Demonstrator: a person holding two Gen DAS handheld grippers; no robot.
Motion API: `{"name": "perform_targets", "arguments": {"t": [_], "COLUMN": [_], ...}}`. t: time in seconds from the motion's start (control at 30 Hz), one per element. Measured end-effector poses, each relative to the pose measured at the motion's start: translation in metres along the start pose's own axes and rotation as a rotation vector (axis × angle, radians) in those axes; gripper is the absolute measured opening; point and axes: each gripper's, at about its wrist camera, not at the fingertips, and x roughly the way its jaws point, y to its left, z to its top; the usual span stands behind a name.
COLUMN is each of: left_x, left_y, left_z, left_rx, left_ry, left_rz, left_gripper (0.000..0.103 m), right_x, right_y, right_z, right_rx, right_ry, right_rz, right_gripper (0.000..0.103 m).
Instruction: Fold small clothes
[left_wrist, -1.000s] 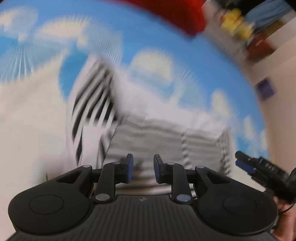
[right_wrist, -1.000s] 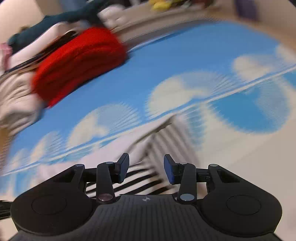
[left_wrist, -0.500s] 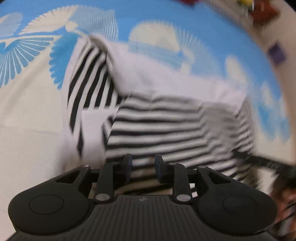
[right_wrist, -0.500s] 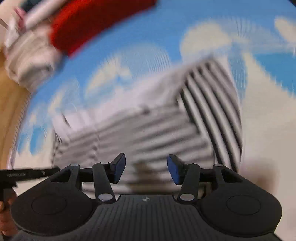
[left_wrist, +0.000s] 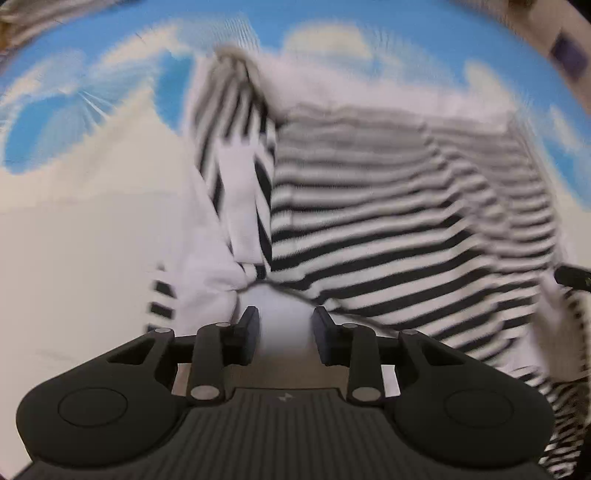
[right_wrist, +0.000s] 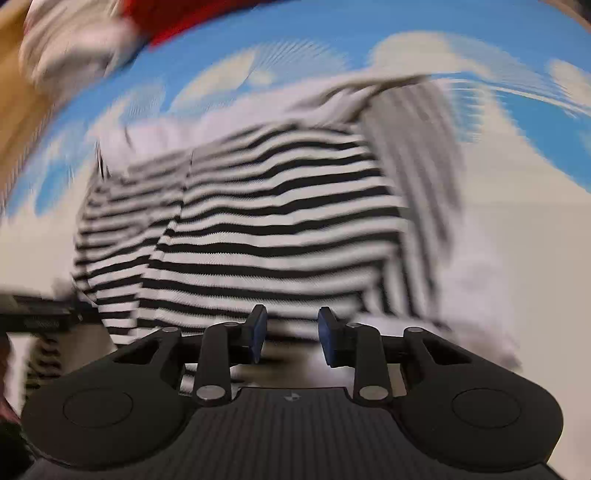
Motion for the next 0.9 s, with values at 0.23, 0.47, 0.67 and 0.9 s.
{"name": "perform_targets", "arguments": {"t": [0.23,0.47,0.67,0.9], "left_x": [-0.121,-0.143,-0.157,-0.146], "left_y": [0.003,0.008,-0.003,0.030], "left_z": [-0.072,-0.175,-0.180,-0.193], "left_rx": [0.021,0.106,0.092,-0.015], "left_ry": [-0.311,-0.391,-0.363,-0.365], "left_rz": [-0.019,0.008,0.020,-0.083], "left_gripper": [0.041,0.041,0.036,0.029], "right_x": [-0.113,-0.141,-0.136,-0.130], "right_y": [-0.006,-0.033,-0.041,-0.041], "right_z": [-0.063,-0.145,-0.164,-0.164], "right_rx": [-0.010,0.096,0.109,0.114], "right_ry": [-0.282,-0.352,-0.321,-0.317], "right_rz": [-0.038,-0.106,-0.181,-0.179], "right_gripper": [0.044,0.047,0.047,0.047]}}
